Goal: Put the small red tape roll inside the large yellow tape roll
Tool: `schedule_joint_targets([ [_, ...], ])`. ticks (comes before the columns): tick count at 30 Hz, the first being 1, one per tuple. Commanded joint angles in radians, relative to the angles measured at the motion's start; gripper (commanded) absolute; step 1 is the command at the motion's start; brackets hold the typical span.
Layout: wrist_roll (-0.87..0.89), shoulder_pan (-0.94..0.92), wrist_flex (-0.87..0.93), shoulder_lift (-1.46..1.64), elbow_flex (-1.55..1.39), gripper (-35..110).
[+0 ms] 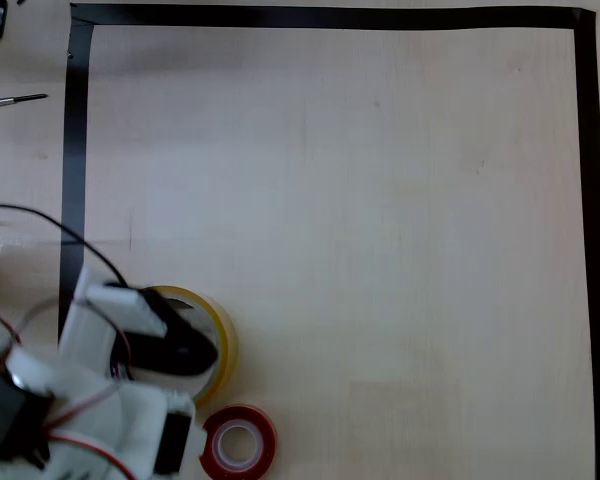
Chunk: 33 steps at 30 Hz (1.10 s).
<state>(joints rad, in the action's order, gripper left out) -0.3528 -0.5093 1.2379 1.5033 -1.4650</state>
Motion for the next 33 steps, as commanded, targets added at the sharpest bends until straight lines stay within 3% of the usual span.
schedule_joint_targets([
  [1,-0.012,-0.031,0.117,-0.109,0.253,0],
  [5,-0.006,-0.028,0.344,-0.388,0.67,0],
  [11,0.002,0.006,0.453,-0.594,1.04,0],
  [14,0.012,0.032,0.569,-0.779,1.394,0],
  [25,0.015,0.071,0.569,-0.908,1.52,0],
  [33,0.017,0.035,0.568,-0.95,1.552,8],
])
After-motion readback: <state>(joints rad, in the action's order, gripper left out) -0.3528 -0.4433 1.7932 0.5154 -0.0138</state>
